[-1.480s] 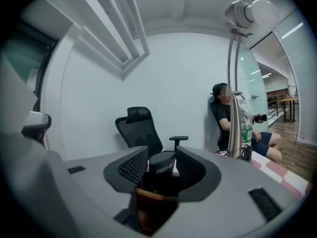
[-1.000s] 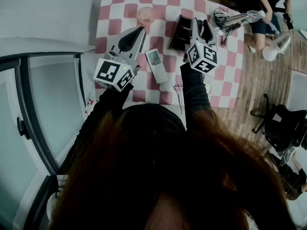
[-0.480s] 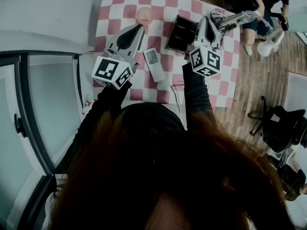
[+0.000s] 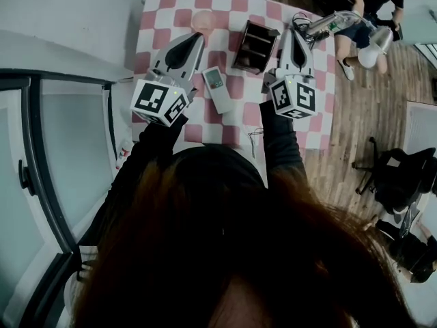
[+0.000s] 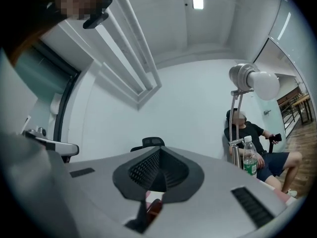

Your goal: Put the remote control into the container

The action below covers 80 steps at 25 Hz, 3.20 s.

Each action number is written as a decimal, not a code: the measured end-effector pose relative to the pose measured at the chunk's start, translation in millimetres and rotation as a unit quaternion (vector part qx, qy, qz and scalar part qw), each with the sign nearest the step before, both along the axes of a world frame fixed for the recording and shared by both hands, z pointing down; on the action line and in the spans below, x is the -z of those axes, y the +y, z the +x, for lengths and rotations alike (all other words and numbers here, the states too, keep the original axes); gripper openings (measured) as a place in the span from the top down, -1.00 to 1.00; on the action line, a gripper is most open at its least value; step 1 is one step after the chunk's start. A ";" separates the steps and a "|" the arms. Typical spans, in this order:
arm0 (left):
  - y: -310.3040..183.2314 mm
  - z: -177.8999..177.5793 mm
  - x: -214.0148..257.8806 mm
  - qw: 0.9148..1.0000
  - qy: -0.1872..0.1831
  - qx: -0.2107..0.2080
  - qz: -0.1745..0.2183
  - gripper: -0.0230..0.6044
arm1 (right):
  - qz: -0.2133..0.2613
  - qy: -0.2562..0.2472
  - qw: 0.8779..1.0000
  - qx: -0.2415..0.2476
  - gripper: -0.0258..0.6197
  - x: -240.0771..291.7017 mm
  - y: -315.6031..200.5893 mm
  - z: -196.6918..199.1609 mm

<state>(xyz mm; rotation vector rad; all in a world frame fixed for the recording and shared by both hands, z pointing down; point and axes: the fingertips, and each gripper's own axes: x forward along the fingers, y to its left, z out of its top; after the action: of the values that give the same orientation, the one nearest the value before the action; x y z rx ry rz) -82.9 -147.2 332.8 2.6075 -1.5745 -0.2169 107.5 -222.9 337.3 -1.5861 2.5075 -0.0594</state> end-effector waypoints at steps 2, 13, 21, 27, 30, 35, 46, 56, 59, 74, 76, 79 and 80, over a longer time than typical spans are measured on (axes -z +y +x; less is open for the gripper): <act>3.8 0.7 2.0 1.000 -0.003 0.000 0.005 0.90 | 0.001 -0.001 1.000 0.005 0.87 3.5 11.1 -0.7; 22.4 -1.2 0.4 1.000 -0.020 0.009 0.014 0.90 | -0.001 0.014 0.999 0.038 0.87 7.4 62.7 -13.9; 26.4 -6.8 -1.9 0.998 -0.041 0.033 0.017 0.90 | -0.003 0.016 0.997 0.071 0.87 9.9 81.3 -34.3; 31.1 -12.5 -3.1 0.998 -0.041 0.040 0.018 0.90 | -0.026 0.012 0.996 0.086 0.86 -2.9 84.4 -47.8; 31.7 -17.7 -6.1 0.998 -0.044 0.046 0.014 0.90 | -0.034 0.015 0.995 0.092 0.86 -8.0 84.8 -54.4; 29.6 -26.7 -12.1 0.998 -0.045 0.052 0.007 0.90 | -0.053 0.024 0.993 0.102 0.86 -20.8 83.1 -67.6; 24.0 -53.3 -22.2 0.998 -0.049 0.044 -0.010 0.90 | -0.119 0.065 0.985 0.108 0.86 -71.0 73.0 -106.8; 6.0 -74.4 -37.5 0.998 -0.043 0.018 -0.032 0.90 | -0.181 0.103 0.973 0.095 0.86 -114.7 66.1 -131.4; -0.3 -76.7 -44.1 0.998 -0.042 0.009 -0.039 0.90 | -0.220 0.118 0.963 0.106 0.86 -136.5 65.6 -139.6; -20.1 -78.2 -73.7 0.997 -0.038 -0.026 -0.065 0.90 | -0.371 0.220 0.892 0.136 0.29 -242.4 81.6 -163.1; -21.5 -78.7 -75.3 0.997 -0.037 -0.028 -0.066 0.90 | -0.379 0.240 0.884 0.132 0.24 -249.9 83.4 -162.9; -22.4 -78.3 -77.0 0.997 -0.036 -0.031 -0.067 0.90 | -0.395 0.261 0.870 0.135 0.17 -262.4 85.3 -163.6; -22.2 -78.4 -77.7 0.997 -0.036 -0.032 -0.068 0.90 | -0.402 0.265 0.866 0.135 0.16 -266.1 85.9 -163.6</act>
<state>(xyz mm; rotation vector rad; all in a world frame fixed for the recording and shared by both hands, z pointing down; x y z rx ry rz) -161.3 -169.5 410.5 2.5820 -1.4695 -0.0107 -56.1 -137.0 603.4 -1.6194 3.4071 -0.9427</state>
